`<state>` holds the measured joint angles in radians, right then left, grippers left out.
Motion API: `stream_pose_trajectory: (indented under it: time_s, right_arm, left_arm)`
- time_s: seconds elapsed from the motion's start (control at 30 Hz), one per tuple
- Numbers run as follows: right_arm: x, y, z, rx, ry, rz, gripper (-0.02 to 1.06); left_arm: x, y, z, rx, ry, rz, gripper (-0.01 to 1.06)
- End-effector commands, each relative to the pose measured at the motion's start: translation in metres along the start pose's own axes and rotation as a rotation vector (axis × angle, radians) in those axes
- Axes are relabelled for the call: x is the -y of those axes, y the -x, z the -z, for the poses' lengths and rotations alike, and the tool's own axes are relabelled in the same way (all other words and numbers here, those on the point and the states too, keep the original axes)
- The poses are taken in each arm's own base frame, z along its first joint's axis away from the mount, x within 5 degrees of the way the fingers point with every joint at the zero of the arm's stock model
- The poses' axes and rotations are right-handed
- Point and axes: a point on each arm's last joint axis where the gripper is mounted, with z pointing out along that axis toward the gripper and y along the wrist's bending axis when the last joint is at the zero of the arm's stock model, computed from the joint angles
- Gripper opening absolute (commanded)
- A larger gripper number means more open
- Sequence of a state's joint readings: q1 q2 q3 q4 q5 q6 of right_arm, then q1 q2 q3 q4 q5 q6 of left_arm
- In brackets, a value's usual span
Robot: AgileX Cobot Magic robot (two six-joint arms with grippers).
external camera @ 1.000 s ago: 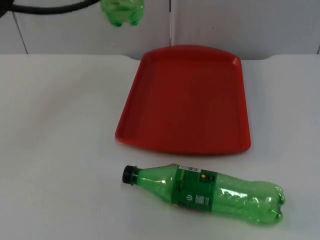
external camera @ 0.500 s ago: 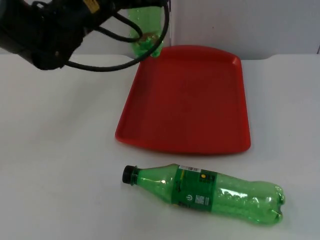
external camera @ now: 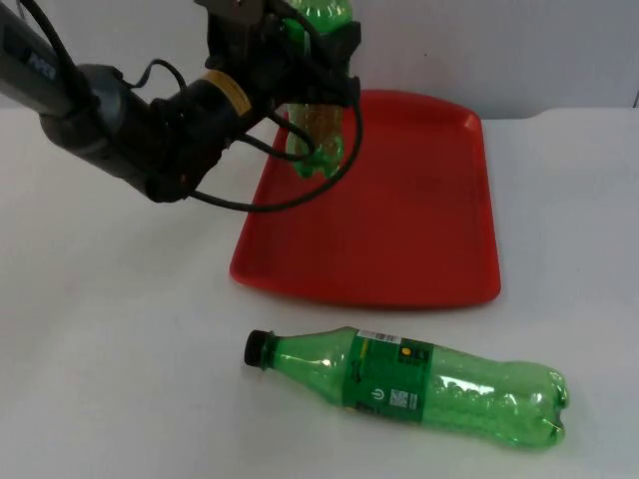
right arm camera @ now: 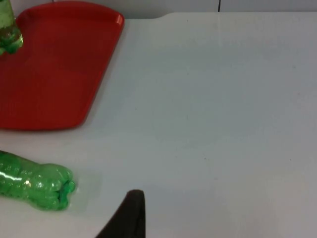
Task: Place the bottle upright on the tray.
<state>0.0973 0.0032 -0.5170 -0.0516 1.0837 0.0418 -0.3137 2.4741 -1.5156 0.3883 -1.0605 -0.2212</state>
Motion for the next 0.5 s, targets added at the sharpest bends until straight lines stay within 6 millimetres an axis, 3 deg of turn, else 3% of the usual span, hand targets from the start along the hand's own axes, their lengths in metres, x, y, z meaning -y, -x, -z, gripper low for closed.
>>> stream_pose_trajectory:
  time_s: [0.0,0.47]
  right_arm:
    - [0.000,0.000,0.000,0.006,-0.001,0.000,1.05]
    - [0.000,0.000,0.000,0.006,-0.001,0.000,1.05]
  left_arm:
    - [0.000,-0.005,-0.001,0.020,-0.009,-0.001,0.00]
    - [0.001,-0.029,0.003,-0.037,-0.014,0.008,0.00]
